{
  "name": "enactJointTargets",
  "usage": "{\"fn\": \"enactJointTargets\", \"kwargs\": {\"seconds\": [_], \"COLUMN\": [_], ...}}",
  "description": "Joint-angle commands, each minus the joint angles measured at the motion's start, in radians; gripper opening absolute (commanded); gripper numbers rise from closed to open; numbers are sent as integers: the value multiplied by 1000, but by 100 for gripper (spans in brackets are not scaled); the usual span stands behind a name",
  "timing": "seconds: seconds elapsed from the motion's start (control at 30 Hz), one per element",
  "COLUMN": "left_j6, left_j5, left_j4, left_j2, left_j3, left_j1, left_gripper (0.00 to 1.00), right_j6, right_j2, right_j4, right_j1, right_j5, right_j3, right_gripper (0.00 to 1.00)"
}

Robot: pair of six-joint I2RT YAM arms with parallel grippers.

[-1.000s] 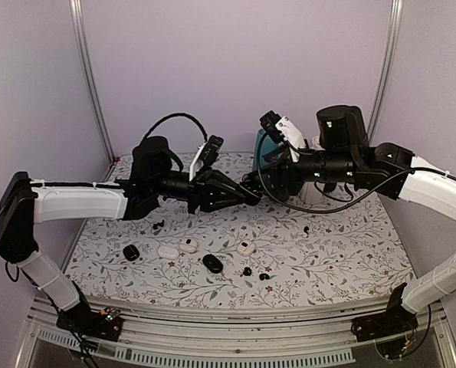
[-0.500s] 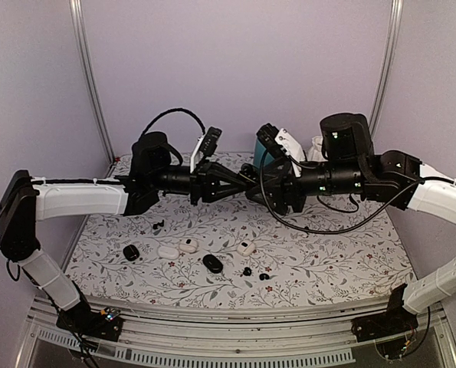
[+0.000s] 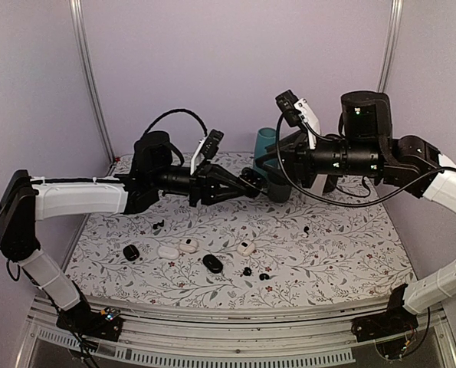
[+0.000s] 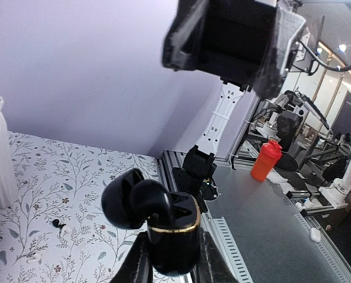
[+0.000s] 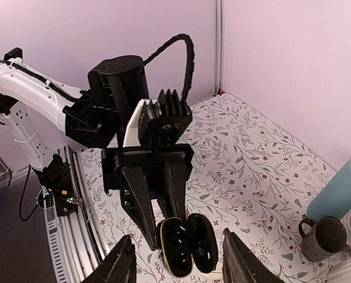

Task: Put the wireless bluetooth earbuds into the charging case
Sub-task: Adjust the left earbud in the left side groove of the charging case.

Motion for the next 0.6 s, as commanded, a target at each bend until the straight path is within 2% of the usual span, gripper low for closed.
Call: {"fn": "enactJointTargets", "kwargs": {"seconds": [0.0,0.1,0.57], "left_j6": [18,32,147], "left_j5": [121,176,257], "left_j4": [3,-20,-164], "left_j2": [-7,-11,-31], "left_j3": [31,36,57], "left_j1": [8,5,-24], "left_gripper": [0,0,0], "right_j6": [-10,-11,-81], "right_j2": [37,66,135], "right_j4": [-38,-53,-95], "right_j1": [-6,-15,-44], "right_j5": [-14,-48,-163], "right_j3": [25,51,98], "right_gripper": [54,59,64]}}
